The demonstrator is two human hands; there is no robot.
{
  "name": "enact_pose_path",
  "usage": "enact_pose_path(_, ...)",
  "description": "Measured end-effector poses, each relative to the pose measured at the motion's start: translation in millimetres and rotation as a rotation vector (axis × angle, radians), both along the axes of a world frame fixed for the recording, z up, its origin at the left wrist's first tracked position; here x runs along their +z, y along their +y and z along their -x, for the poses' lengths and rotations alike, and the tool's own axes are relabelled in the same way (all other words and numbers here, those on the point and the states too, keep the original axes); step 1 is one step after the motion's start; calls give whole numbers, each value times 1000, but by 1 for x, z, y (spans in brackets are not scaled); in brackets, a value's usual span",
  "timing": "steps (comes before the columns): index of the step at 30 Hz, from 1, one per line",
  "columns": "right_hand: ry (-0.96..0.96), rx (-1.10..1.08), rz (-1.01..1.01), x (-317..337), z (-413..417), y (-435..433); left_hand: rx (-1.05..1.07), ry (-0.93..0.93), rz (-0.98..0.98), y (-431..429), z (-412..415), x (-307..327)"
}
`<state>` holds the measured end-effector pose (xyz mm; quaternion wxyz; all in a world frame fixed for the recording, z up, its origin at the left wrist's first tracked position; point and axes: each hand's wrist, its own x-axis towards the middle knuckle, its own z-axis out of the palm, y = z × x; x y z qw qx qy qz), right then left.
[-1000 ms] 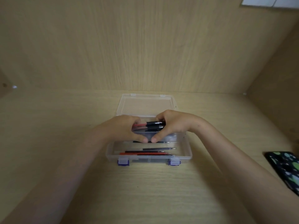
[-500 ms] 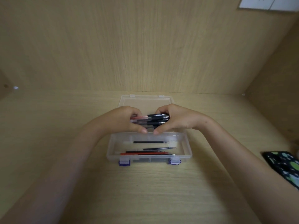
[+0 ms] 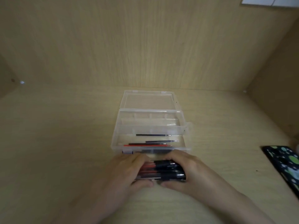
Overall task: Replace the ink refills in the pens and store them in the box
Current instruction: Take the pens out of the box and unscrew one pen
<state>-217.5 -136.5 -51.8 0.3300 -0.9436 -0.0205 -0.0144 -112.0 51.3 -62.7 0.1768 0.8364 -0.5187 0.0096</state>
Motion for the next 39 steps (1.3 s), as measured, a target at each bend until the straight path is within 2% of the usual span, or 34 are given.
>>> enact_pose_path(7, -174, -69, 215, -27, 5, 7, -2, -186, 69, 1, 5, -22)
enact_pose_path(12, -186, -92, 365, -28, 15, 14, 38, -99, 18, 9, 7, -28)
enact_pose_path(17, -138, -73, 395, -27, 26, 17, 50, -133, -90, 13, 18, -22)
enact_pose_path(24, -196, -25, 468, -27, 42, 18, 12, -163, -115, 22, 27, -27)
enact_pose_path(28, -169, -42, 466, -33, 42, 21, -24, -197, -95, 21, 29, -27)
enact_pose_path(36, -128, -132, 546, -27, 26, 22, 78, -200, -84, 10, 24, -30)
enact_pose_path(39, -145, -118, 447, -27, 33, 23, 43, -121, 2, 11, 28, -25)
